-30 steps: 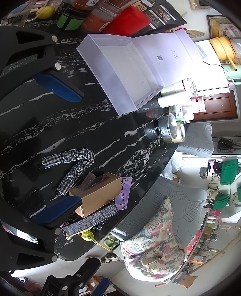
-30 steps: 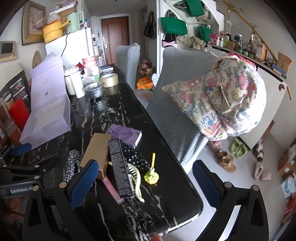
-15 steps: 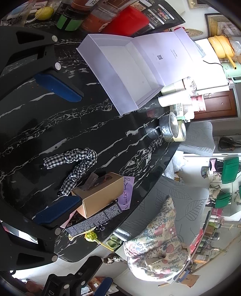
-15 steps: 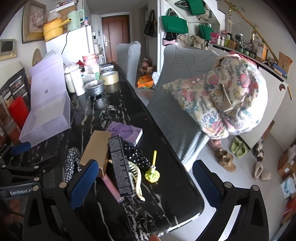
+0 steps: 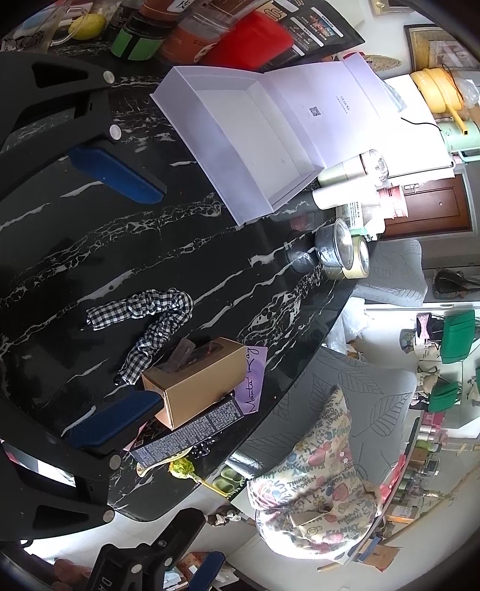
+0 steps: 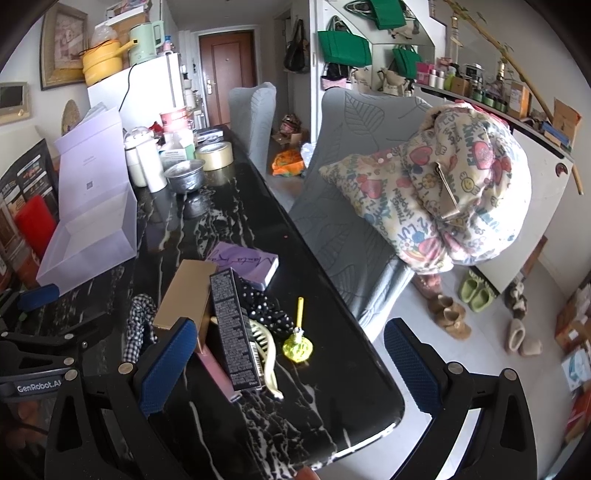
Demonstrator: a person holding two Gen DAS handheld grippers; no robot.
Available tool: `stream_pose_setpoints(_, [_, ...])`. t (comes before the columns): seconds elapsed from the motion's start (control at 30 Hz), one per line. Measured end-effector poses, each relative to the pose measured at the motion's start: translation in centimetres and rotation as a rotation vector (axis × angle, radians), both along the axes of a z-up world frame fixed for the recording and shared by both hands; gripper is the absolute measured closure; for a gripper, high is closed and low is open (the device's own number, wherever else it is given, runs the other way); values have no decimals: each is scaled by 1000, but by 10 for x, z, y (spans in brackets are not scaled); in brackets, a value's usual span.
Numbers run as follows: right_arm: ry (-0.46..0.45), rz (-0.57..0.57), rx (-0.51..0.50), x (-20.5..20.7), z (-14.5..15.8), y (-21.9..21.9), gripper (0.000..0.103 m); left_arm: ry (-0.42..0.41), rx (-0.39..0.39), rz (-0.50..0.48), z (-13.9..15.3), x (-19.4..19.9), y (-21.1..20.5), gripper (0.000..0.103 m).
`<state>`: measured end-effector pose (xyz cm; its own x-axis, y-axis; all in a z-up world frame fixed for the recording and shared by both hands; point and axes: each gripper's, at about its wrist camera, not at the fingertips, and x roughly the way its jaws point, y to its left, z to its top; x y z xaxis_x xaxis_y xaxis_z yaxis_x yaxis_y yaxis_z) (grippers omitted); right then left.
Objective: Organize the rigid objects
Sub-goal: 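Move both tools toward the tan box and lollipop on the table, then grasp the tan cardboard box with the left tool while the right tool grasps the green lollipop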
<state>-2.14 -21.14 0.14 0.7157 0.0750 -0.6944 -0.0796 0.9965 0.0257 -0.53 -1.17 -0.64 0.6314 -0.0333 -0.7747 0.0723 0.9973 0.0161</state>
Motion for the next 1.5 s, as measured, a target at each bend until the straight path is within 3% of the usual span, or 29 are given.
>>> stream_pose_setpoints(0.3, [14, -17, 12, 2, -8, -12, 0, 5, -2, -23, -5, 8, -14, 0])
stream_pose_setpoints(0.6, [45, -28, 40, 9, -25, -33, 0, 79, -40, -71, -22, 26, -39, 0])
stream_pose_setpoints(1.07, [103, -44, 89, 26, -53, -63, 0, 135, 7, -85, -46, 52, -67, 1])
stream_pose_setpoints(1.3, [129, -32, 114, 33, -64, -68, 0, 162, -47, -68, -54, 57, -60, 15])
stream_pose_setpoints(1.33, [131, -33, 115, 33, -64, -69, 0, 157, -53, -69, -53, 57, -60, 19])
stream_pose_setpoints(1.4, [133, -33, 120, 34, -66, -70, 0, 142, -52, -69, -52, 56, -62, 37])
stream_pose_setpoints(1.5, [138, -31, 130, 36, -68, -72, 0, 135, -38, -88, -52, 57, -67, 47])
